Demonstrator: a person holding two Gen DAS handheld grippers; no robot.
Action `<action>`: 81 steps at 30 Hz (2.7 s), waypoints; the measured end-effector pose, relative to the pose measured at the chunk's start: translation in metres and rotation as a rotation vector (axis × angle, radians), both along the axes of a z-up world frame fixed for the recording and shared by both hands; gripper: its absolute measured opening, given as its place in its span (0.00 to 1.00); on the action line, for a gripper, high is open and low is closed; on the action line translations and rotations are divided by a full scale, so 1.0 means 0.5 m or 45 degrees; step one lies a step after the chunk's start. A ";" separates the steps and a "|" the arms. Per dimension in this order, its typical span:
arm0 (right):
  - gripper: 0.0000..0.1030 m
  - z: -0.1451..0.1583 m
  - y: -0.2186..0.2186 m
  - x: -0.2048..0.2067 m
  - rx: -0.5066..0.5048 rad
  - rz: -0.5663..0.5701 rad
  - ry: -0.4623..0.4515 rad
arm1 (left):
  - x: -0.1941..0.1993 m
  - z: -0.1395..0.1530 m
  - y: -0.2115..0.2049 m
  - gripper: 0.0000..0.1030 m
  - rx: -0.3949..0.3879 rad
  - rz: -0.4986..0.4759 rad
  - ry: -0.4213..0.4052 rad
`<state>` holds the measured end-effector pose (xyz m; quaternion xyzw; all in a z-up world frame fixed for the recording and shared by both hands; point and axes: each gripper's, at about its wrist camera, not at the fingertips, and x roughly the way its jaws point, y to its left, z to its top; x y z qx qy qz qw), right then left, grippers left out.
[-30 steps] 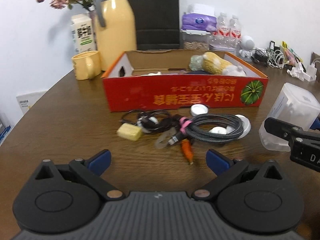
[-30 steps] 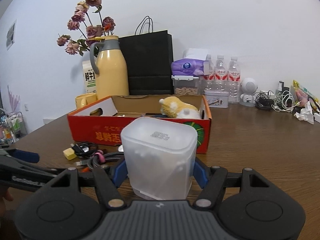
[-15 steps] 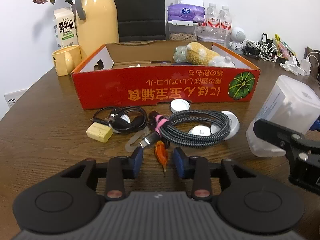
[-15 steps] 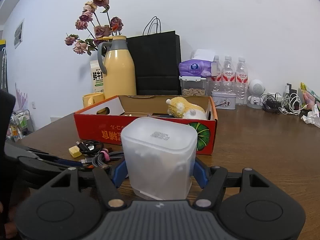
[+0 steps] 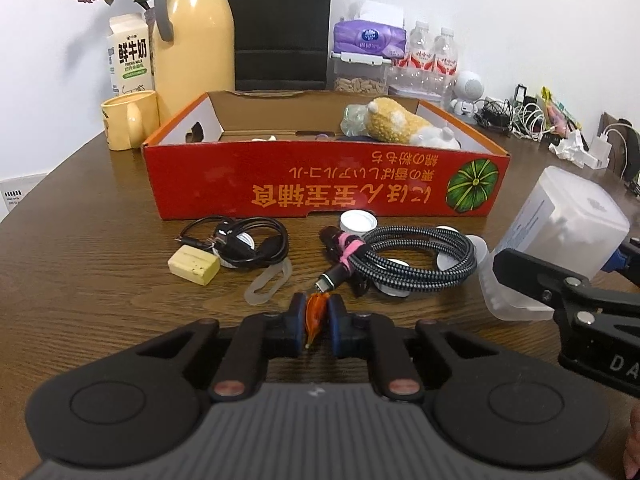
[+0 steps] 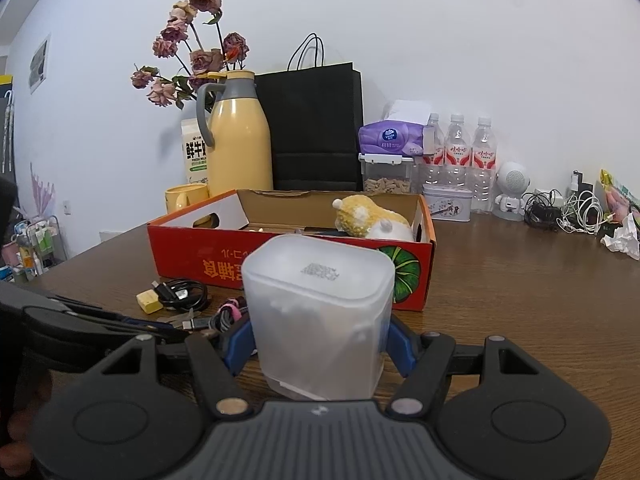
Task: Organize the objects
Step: 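Carry the container and orange clip into the cardboard box and open both tools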
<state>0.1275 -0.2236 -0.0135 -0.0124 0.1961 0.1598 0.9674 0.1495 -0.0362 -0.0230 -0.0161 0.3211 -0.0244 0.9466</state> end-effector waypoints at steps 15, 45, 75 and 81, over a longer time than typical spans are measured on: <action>0.65 0.008 0.007 -0.015 -0.023 0.026 -0.061 | -0.046 0.053 0.042 0.12 -0.030 -0.012 -0.110; 0.65 0.107 0.183 0.352 -0.056 0.063 -0.078 | 0.279 0.158 0.142 0.12 -0.161 0.183 -0.254; 0.98 0.060 0.166 0.411 -0.025 0.039 0.081 | 0.295 0.119 0.133 0.89 -0.032 0.247 -0.303; 1.00 0.076 0.163 0.385 -0.023 0.050 0.052 | 0.272 0.129 0.132 0.95 -0.038 0.248 -0.340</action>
